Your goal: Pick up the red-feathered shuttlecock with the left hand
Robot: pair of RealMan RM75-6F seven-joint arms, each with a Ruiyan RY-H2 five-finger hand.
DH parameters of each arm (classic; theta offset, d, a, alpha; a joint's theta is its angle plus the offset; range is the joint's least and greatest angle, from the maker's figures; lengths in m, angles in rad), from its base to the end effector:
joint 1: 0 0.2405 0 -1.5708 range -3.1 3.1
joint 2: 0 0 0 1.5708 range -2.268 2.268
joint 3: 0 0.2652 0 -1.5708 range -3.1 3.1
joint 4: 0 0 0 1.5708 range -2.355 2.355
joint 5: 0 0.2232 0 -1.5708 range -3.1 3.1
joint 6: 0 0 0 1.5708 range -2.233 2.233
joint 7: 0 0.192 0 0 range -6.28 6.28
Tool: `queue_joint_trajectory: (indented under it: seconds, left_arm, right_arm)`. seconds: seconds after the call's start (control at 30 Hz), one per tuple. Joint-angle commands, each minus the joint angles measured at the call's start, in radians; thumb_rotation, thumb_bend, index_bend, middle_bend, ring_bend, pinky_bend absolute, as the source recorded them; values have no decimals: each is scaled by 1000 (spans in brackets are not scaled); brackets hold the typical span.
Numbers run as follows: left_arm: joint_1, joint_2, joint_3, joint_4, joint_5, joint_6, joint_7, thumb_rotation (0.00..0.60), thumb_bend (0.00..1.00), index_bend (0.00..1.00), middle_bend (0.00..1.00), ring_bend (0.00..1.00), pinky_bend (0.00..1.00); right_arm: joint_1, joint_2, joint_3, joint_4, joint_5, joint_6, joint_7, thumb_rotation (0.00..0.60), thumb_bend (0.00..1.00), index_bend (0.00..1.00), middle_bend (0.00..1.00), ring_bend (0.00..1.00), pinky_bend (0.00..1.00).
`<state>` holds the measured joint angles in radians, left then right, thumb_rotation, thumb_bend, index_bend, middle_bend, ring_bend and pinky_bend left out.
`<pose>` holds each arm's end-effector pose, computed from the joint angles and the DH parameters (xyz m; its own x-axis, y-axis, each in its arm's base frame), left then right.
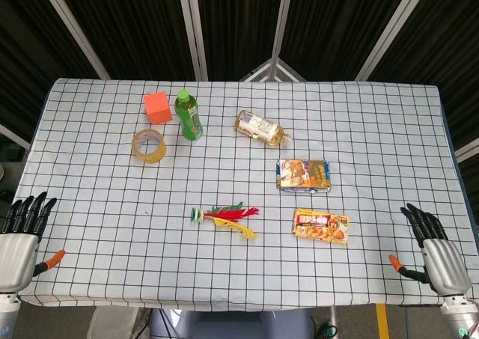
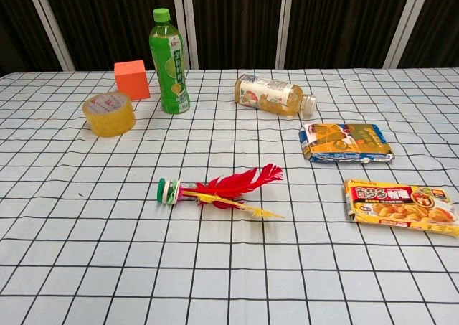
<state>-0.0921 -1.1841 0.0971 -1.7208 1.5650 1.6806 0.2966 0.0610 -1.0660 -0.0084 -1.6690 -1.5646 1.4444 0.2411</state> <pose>-0.2838 0.1975 0.1280 0.5068 -0.0541 0.8604 0.8587 -0.0558 -0.5094 -0.3197 -0.2083 0.1406 0.1680 -0.1188 0.9786 -0.9858 -0.0212 0.1667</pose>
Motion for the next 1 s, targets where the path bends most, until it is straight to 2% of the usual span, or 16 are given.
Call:
queue_joint_trajectory:
  seconds: [0.03,0.3,0.4,0.53,0.67,0.8,1.0]
  left_arm:
    - [-2,-3,-1,-11,6,-16,7,600,98,0,0,0,0]
    - [-28,-17,-5,-64,-3,-101,46,600,104,3,0,0,0]
    - [-70,-40,-27,-109,1,-162,133,600,136,54,0,0,0]
    - [-151,-108,-84,-177,-32,-276,271,600,186,142,0,0,0]
    - [-236,-216,-156,-185,-90,-374,399,600,271,271,0,0,0]
    - [-316,-368,-220,-160,-193,-456,514,600,340,367,0,0,0]
    - [-393,-566,-254,-59,-272,-495,649,600,380,417,0,0,0]
  right_arm:
    - [1,0,2,2,4,-2,3,600,339,0,0,0,0]
    - [0,-1,-2,1,-5,1,3,600,339,0,0,0,0]
    - [2,-4,-4,2,-14,-1,-4,600,340,0,0,0,0]
    - [4,-5,-1,3,-8,-4,-2,600,339,0,0,0,0]
    - [5,-2,2,8,-2,-6,8,600,339,0,0,0,0]
    - [4,2,-1,8,-8,-4,18,600,339,0,0,0,0]
    - [1,8,-2,10,-9,3,33,600,339,0,0,0,0]
